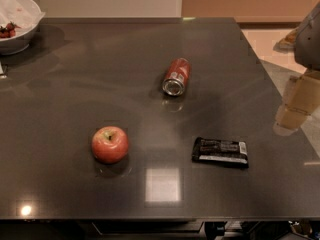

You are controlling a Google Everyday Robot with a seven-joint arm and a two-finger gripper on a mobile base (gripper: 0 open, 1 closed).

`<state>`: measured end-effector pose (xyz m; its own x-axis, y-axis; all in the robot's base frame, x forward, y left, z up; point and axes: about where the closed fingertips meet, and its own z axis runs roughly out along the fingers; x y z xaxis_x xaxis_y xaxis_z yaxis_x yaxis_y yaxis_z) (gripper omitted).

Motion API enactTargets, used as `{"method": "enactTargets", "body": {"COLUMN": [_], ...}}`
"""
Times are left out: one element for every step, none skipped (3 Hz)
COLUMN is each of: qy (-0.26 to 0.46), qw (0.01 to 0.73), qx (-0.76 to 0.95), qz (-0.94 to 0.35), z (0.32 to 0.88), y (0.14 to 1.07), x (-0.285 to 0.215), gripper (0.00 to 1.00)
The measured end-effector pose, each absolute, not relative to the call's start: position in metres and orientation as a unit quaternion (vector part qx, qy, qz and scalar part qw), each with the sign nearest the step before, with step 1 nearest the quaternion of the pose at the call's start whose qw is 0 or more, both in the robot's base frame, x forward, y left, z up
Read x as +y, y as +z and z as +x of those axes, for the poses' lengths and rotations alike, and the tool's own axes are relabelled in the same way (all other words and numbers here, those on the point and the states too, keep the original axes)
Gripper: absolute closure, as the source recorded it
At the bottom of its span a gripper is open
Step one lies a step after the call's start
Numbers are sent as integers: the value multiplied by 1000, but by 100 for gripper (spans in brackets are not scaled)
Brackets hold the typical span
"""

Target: Place coke can upright

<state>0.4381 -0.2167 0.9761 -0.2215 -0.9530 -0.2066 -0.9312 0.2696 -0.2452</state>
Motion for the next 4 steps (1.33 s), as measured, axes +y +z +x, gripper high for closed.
{"method": "enactTargets", "body": {"qy": [-34, -33, -12, 8], "qw": [159, 158, 140, 128], "qx": [781, 782, 793, 807], "qz": [-603, -601, -593, -577], "z": [438, 440, 464, 506], "y": [976, 978, 969, 956], "x": [-217, -216, -215, -205], "gripper": [0, 0, 0, 0]}}
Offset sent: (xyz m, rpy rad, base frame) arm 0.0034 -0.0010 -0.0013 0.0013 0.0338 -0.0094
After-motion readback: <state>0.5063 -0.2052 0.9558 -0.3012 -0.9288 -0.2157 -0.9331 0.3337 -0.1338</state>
